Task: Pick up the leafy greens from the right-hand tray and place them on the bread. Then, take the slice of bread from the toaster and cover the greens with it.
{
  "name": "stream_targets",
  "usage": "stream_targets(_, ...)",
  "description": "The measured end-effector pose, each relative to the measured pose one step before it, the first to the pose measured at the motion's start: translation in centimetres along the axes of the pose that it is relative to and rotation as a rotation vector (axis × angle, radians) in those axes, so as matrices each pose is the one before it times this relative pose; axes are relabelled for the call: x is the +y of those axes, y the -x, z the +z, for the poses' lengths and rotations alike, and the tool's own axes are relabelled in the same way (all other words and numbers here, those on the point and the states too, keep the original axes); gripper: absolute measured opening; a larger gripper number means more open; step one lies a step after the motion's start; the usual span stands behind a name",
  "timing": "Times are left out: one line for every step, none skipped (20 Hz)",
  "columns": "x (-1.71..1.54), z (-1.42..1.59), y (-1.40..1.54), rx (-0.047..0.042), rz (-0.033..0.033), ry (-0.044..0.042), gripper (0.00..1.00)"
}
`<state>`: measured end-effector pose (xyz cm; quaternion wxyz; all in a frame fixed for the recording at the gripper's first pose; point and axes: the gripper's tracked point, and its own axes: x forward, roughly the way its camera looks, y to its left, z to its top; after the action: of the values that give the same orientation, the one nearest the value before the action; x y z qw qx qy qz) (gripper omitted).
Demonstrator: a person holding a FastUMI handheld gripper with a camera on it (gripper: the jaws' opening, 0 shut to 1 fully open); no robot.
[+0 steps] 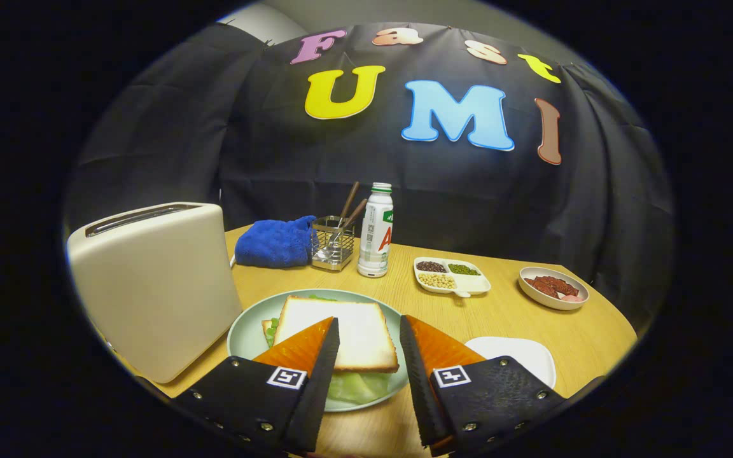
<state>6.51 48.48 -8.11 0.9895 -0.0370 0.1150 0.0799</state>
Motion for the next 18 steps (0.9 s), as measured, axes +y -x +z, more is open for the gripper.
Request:
stream_targets(-0.544, 0.306, 0.19, -0.01282, -0.00643, -0.00949, 0.58)
stream_targets(-0.56, 0.503, 0.364, -0.01826, -0.00346, -0.00853, 0.58)
stream_targets(-0.836, 0.573, 0.424, -0.02066, -0.00993, -0.00903, 0.58)
stream_targets(-0.955, 0.449, 0.429, -0.02109, -0.0079, -0.00505, 0.58)
stream_targets(-1.085, 0.589, 0.512, -0.02251, -0.01312, -0.00712, 0.58)
stream_targets(-1.27, 0.54, 0.52, -0.02122, -0.01496, -0.00631, 0.58)
stream_targets(-1.349, 0.499, 0.442, -0.01992, -0.01695, -0.00912, 0.58)
stream_targets(-1.312, 0.411, 0.41, -0.01389, -0.01427, -0.00598, 0.58)
stream_targets(-1.364, 0.369, 0.443, -0.01021, -0.01673, -0.00147, 0.58)
stream_targets(-1.248, 0.42, 0.372, -0.01338, -0.01127, -0.0023, 0.58)
stream_targets(-1.277, 0.386, 0.383, -0.01015, -0.01088, -0.00021, 0.58)
stream_targets(-1.132, 0.236, 0.315, -0.01302, -0.0046, -0.00305, 0.58)
stream_targets(-1.181, 0.176, 0.309, -0.00847, -0.00425, -0.00528, 0.58)
stream_targets(-1.158, 0.191, 0.327, -0.00469, -0.00041, -0.0097, 0.58)
stream_targets(-1.216, 0.241, 0.331, -0.00823, 0.00146, -0.00769, 0.58)
stream_targets(-1.401, 0.203, 0.27, -0.00567, 0.00073, -0.00127, 0.58)
stream_targets(-1.455, 0.264, 0.157, -0.01021, 0.00641, -0.00426, 0.58)
stream_targets(-1.432, 0.174, 0.218, -0.00535, 0.00962, -0.01054, 0.58)
